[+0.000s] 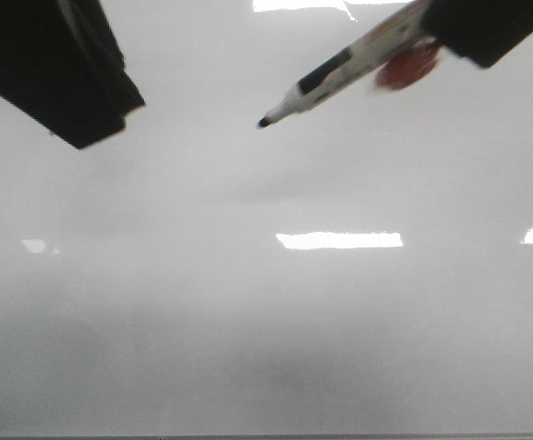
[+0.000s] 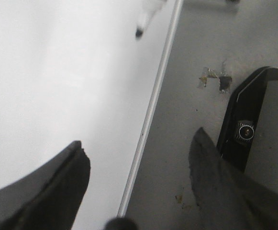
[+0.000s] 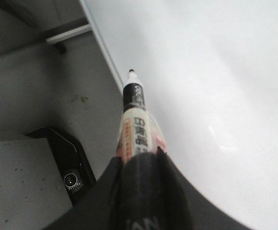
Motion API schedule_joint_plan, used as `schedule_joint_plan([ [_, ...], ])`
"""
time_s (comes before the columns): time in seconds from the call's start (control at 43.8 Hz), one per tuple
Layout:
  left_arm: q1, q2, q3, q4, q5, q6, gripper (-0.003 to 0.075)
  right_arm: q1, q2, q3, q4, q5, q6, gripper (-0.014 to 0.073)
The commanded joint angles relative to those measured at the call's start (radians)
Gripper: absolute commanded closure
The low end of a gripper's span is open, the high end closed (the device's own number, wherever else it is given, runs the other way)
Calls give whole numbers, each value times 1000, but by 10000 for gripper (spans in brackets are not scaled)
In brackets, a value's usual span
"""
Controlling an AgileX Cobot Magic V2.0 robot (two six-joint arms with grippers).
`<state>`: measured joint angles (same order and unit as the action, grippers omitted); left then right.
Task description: Write number 6 on whiteboard
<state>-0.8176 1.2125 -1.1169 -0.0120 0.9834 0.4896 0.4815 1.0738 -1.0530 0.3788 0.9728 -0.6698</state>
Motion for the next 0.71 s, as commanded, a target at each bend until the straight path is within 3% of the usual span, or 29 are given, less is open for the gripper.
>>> schedule_joint_plan([
  [0.0,65,-68,-3,-28,-61,-56,279,-54,-54,-62,-71,5,160,662],
  [0.183,292,-171,89,-259,-118,6,279,-168,-136,8,-72,-88,279,662],
  [0.319,404,-270,183,-378,-200,61,279,-207,-188,181,4,-351,343,662],
  [0.434,426,-303,221,-385,-256,61,279,-205,-178,281,66,-543,342,662],
  [0.685,424,-285,221,-385,-283,61,279,-205,-88,287,88,-713,342,662],
])
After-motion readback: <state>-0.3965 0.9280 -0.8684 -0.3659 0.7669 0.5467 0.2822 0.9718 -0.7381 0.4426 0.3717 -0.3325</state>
